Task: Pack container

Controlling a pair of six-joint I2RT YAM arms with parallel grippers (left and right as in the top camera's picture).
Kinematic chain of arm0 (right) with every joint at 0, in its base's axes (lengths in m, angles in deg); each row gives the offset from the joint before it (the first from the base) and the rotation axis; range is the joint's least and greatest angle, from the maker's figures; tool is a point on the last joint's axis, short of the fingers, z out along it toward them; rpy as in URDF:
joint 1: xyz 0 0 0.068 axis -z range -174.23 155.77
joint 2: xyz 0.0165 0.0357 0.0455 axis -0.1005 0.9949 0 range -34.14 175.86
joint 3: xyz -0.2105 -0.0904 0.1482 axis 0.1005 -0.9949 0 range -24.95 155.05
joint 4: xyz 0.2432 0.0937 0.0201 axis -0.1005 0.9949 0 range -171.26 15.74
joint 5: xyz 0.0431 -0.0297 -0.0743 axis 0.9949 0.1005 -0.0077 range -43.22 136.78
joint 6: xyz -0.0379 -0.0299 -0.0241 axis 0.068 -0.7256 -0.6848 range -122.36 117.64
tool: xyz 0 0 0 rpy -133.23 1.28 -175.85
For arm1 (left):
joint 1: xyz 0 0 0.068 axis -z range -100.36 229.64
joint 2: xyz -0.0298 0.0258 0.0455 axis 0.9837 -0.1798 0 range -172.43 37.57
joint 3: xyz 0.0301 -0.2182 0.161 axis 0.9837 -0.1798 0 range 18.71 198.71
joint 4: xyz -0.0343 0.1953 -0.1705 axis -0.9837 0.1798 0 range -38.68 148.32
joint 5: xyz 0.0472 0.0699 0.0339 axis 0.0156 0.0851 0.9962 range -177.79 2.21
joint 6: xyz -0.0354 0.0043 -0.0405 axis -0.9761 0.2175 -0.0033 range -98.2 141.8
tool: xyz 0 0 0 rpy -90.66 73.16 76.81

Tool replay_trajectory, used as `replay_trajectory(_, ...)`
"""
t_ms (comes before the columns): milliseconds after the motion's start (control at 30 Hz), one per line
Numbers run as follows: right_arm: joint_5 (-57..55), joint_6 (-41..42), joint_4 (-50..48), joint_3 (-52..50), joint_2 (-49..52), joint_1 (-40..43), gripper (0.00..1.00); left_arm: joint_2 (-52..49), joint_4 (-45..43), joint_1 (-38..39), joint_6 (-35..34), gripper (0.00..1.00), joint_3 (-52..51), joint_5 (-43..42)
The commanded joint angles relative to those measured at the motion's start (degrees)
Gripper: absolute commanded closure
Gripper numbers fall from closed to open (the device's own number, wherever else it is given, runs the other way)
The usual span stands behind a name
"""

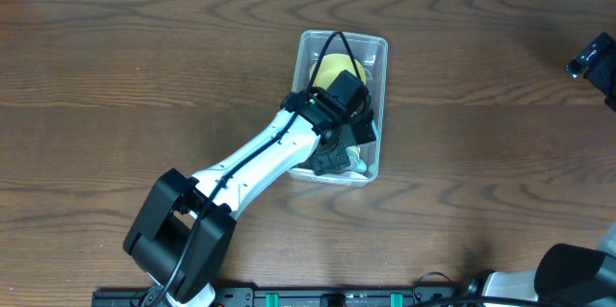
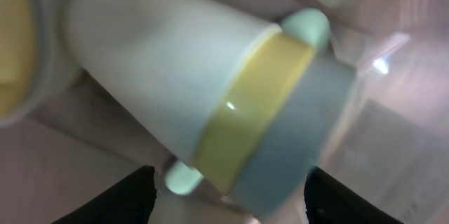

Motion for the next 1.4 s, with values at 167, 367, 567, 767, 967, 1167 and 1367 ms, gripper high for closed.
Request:
replay_trajectory(167,0.0,-0.7,0.1,0.0,-0.5,0.2,0.01,-0.4,-3.5,0.0,0.6,0.41,-0.2,2.9)
replay_trajectory(367,0.0,-0.7,0.1,0.0,-0.5,0.2,0.01,-0.3,-3.6,0.0,0.6,0.61,-0.2,3.9)
replay_trajectory(567,0.0,-0.7,0.1,0.0,-0.5,0.2,0.01,0.9,-4.8,0.0,-1.2,0.77,-0.2,5.3)
replay_trajectory(767,0.0,-0.7,0.1,0.0,-0.5,0.2,0.01,3.7,-7.1,0.0,-1.5,0.79,-0.2,6.7)
replay_trajectory(967,0.0,-0.7,0.1,0.0,-0.5,0.2,0.01,3.9,-9.8,0.0,-1.5,0.79,-0.2,6.7)
replay_trajectory(1167,0.0,-0.7,0.1,0.0,-0.5,0.2,0.01,3.9,-11.3,0.0,-1.6,0.80,0.1,6.7)
replay_trajectory(1367,0.0,-0.7,0.1,0.0,-0.5,0.2,0.01,4.0,-3.7,0.0,-4.6,0.51,0.1,6.7)
